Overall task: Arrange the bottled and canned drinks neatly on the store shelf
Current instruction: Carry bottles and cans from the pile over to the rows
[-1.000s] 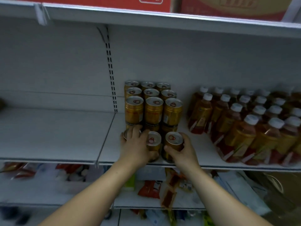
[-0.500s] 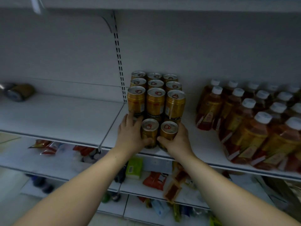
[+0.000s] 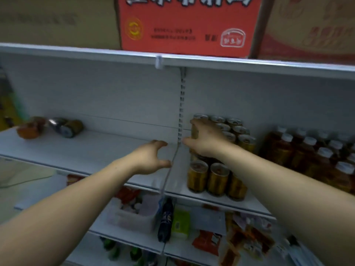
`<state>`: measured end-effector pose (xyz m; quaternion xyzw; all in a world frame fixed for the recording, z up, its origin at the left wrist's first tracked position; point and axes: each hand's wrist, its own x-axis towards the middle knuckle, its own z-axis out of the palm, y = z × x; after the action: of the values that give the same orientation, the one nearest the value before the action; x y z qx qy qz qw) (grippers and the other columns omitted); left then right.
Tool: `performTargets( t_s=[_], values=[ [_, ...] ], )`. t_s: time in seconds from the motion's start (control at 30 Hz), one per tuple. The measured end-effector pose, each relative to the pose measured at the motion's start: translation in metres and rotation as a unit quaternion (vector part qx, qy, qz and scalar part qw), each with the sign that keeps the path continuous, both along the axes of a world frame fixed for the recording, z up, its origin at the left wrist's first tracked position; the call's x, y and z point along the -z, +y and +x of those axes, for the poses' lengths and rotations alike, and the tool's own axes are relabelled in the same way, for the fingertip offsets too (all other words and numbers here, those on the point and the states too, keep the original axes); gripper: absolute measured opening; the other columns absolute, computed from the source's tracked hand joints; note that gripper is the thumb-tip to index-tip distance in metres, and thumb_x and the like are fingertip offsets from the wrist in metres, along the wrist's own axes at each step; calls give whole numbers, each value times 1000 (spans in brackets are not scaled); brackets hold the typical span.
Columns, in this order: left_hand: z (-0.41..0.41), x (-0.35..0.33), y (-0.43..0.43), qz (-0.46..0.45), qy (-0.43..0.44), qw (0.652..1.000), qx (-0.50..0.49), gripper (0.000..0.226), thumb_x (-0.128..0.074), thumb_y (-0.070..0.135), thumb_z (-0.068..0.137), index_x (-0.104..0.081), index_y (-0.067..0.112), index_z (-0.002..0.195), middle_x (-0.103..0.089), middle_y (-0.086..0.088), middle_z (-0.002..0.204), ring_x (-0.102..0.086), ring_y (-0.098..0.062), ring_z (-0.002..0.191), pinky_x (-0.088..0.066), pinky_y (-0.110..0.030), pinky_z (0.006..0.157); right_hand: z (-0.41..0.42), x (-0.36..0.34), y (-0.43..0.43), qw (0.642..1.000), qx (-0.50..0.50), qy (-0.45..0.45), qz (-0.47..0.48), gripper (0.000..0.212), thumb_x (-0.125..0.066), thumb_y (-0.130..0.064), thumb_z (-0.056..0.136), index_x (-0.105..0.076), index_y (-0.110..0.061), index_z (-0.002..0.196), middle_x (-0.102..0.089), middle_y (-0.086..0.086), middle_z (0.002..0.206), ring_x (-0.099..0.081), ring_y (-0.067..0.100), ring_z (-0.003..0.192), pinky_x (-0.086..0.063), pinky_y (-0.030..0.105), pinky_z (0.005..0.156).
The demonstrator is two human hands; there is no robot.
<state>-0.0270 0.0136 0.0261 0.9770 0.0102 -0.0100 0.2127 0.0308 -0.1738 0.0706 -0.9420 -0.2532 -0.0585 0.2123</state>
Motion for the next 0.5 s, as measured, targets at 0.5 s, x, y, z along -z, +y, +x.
performTargets(
  t_s=[0.5],
  values=[
    [-103, 6, 291, 26, 45, 987, -150, 73, -61, 48, 86, -30, 22, 146, -30, -1, 152, -36, -19, 135, -31, -31, 108, -8, 9, 338, 987, -126, 59, -80, 79, -58, -61, 83, -31, -24, 148, -36, 4, 151, -41, 28, 133, -40, 37, 104]
  ],
)
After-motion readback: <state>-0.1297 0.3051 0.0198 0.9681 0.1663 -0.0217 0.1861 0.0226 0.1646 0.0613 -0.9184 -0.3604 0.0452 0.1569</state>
